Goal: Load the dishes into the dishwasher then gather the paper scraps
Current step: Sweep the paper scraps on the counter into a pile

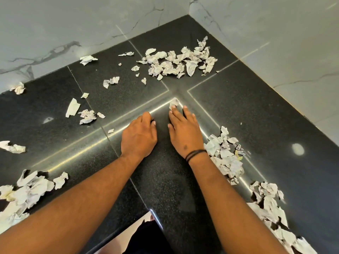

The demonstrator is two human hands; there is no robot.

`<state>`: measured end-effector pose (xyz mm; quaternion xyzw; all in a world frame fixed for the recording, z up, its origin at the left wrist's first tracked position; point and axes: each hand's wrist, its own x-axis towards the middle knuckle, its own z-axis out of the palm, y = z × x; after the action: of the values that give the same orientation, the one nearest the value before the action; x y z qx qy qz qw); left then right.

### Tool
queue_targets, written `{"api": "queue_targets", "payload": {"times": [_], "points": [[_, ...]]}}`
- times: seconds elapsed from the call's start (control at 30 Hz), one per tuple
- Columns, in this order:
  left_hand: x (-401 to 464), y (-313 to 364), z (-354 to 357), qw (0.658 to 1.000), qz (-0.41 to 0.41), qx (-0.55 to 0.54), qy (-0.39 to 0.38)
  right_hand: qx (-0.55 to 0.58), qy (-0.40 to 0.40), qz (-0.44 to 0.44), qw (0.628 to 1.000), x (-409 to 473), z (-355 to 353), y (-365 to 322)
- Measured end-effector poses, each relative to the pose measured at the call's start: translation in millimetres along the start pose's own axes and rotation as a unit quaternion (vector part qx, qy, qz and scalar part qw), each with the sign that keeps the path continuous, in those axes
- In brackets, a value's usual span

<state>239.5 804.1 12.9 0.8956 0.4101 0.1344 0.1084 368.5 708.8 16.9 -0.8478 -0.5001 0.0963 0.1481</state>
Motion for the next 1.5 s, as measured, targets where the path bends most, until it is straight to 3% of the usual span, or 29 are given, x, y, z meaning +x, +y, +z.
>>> {"api": "queue_targets", "payload": {"times": [0.1,0.23,0.47,0.67,0.97,1.13,1.43,1.5], "points": [[-0.5,0.9,-0.3,1.000,0.001,-0.003,0.002,0.016,0.042,0.003,0.999,-28.5,-4.3,14.3],[-0.5,1.9,-2.1,1.000,-0.001,-0.001,0.003,0.014,0.151,-0.007,0.988,-4.5,-23.8,22.3],[-0.3,2.2,-2.9,1.000,-0.009,0.005,-0.004,-0.064,-0.050,0.028,0.996,106.3,-38.4,30.5],[-0.9,2.4,-3.1,1.000,-0.013,0.001,-0.010,-0.095,-0.066,0.039,0.993,123.0,-35.1,26.8],[-0.4,2.8,-3.3,1.000,-0.009,-0.001,-0.009,-0.018,0.044,0.054,0.997,-1.9,-14.5,22.1],[-0.8,2.5,-3.4,1.000,-0.009,-0.004,-0.009,0.024,0.143,0.028,0.989,15.8,-32.0,33.9],[0.2,2.5,-3.6,1.000,-0.010,-0.001,-0.011,-0.058,-0.036,0.068,0.995,135.1,-48.3,59.6],[0.3,2.3,-3.4,1.000,-0.008,0.000,-0.010,-0.064,-0.038,0.077,0.994,133.5,-45.4,59.0]]}}
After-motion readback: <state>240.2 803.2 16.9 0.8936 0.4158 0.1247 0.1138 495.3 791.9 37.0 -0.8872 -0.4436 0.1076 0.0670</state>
